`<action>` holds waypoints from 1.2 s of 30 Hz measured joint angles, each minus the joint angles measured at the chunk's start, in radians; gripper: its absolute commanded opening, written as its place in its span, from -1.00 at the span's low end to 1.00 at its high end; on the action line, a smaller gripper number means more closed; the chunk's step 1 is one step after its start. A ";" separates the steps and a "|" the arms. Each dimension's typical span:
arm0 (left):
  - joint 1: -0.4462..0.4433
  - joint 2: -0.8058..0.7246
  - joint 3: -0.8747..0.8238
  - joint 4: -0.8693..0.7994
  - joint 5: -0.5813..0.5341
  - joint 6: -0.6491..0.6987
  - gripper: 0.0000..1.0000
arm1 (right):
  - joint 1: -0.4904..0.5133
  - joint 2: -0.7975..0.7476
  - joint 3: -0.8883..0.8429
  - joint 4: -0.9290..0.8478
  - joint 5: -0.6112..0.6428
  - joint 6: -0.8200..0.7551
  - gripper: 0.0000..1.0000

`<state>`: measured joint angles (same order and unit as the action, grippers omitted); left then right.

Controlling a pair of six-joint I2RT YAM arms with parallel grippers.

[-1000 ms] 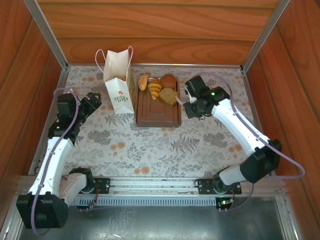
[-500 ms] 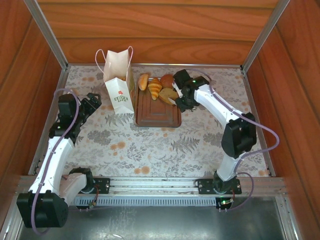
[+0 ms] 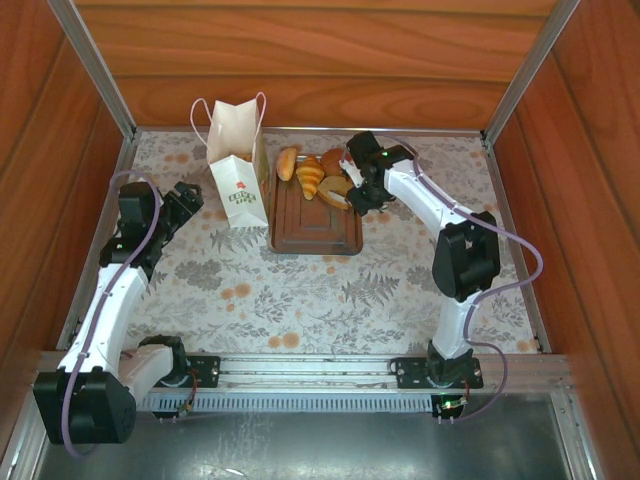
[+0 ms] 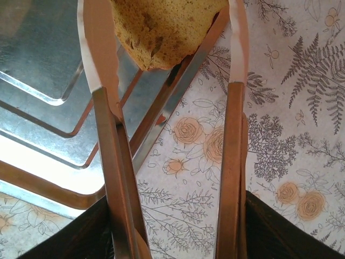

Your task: Place the fake bread into the paper bag

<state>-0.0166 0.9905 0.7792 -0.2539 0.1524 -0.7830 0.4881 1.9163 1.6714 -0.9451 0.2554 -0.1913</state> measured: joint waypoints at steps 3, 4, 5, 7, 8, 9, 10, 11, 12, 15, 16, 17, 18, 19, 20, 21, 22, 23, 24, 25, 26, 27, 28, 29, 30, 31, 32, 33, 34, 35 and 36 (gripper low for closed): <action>0.000 0.013 0.002 0.000 0.000 0.000 0.89 | -0.005 0.011 0.006 0.002 -0.014 -0.018 0.20; 0.000 0.015 0.002 0.000 -0.001 0.000 0.89 | -0.006 0.015 0.012 0.002 -0.019 -0.021 0.21; 0.000 0.018 0.003 0.000 -0.001 0.001 0.89 | -0.006 0.020 0.019 0.004 -0.023 -0.026 0.21; 0.000 0.020 0.006 0.000 -0.002 0.001 0.89 | -0.007 0.028 0.029 0.005 -0.027 -0.036 0.22; 0.000 0.020 0.009 0.000 -0.002 0.001 0.89 | -0.009 0.033 0.035 0.005 -0.030 -0.041 0.23; 0.000 0.021 0.012 0.000 -0.002 0.001 0.89 | -0.010 0.038 0.041 0.005 -0.031 -0.045 0.23; 0.000 0.021 0.014 0.000 -0.003 0.001 0.90 | -0.011 0.043 0.047 0.004 -0.031 -0.048 0.23; 0.000 0.021 0.016 0.000 -0.003 0.001 0.89 | -0.012 0.050 0.055 0.003 -0.031 -0.052 0.23; 0.000 0.021 0.017 0.001 -0.004 0.001 0.89 | -0.012 0.057 0.061 0.003 -0.030 -0.058 0.24; 0.000 0.021 0.017 0.000 -0.010 0.001 0.89 | -0.013 0.075 0.078 0.001 -0.028 -0.070 0.25; 0.000 0.021 0.017 0.000 -0.011 0.001 0.89 | -0.014 0.080 0.085 -0.002 -0.027 -0.072 0.26; 0.000 0.021 0.017 0.000 -0.013 0.001 0.89 | -0.017 0.085 0.093 -0.005 -0.026 -0.075 0.27; 0.000 0.021 0.017 0.000 -0.014 0.001 0.89 | -0.018 0.090 0.100 -0.006 -0.026 -0.079 0.27; 0.000 0.021 0.017 0.000 -0.016 0.001 0.90 | -0.018 0.095 0.106 -0.009 -0.025 -0.082 0.28; 0.000 0.021 0.017 0.000 -0.017 0.001 0.89 | -0.018 0.100 0.113 -0.012 -0.025 -0.086 0.28; 0.000 0.021 0.017 0.000 -0.018 0.001 0.89 | -0.018 0.102 0.114 -0.012 -0.026 -0.089 0.29; 0.000 0.021 0.017 0.000 -0.018 0.001 0.89 | -0.018 0.103 0.114 -0.014 -0.026 -0.090 0.29; 0.000 0.021 0.017 0.000 -0.018 0.001 0.90 | -0.019 0.105 0.114 -0.017 -0.026 -0.092 0.29; 0.000 0.021 0.017 0.000 -0.019 0.001 0.89 | -0.019 0.106 0.114 -0.019 -0.026 -0.093 0.29; 0.000 0.021 0.017 0.000 -0.019 0.001 0.89 | -0.019 0.108 0.114 -0.022 -0.026 -0.095 0.29; 0.000 0.021 0.017 0.000 -0.019 0.001 0.89 | -0.020 0.109 0.114 -0.025 -0.026 -0.095 0.29; 0.000 0.021 0.017 0.000 -0.020 0.001 0.90 | -0.023 0.110 0.114 -0.028 -0.026 -0.096 0.29; 0.000 0.021 0.017 0.000 -0.021 0.001 0.90 | -0.024 0.111 0.114 -0.030 -0.027 -0.096 0.29; 0.000 0.022 0.017 0.000 -0.021 0.001 0.89 | -0.025 0.111 0.114 -0.032 -0.027 -0.096 0.28; 0.000 0.023 0.017 0.000 -0.021 0.001 0.89 | -0.026 0.111 0.114 -0.034 -0.029 -0.096 0.27; 0.000 0.024 0.017 0.000 -0.021 0.001 0.90 | -0.027 0.111 0.114 -0.034 -0.032 -0.095 0.27; 0.000 0.025 0.017 0.000 -0.021 0.001 0.90 | -0.030 0.111 0.113 -0.034 -0.038 -0.095 0.26; 0.000 0.026 0.017 0.000 -0.022 0.001 0.89 | -0.033 0.110 0.110 -0.033 -0.043 -0.094 0.25; 0.000 0.026 0.017 0.000 -0.022 0.001 0.89 | -0.037 0.108 0.106 -0.032 -0.048 -0.092 0.25; 0.000 0.026 0.017 0.000 -0.022 0.001 0.89 | -0.040 0.105 0.099 -0.029 -0.054 -0.090 0.25; 0.000 0.027 0.017 0.000 -0.022 0.001 0.89 | -0.044 0.098 0.091 -0.026 -0.060 -0.087 0.25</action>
<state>-0.0166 1.0172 0.7963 -0.2539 0.1307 -0.7818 0.4438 2.0144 1.7622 -0.9710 0.1955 -0.2779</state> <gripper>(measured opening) 0.947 0.628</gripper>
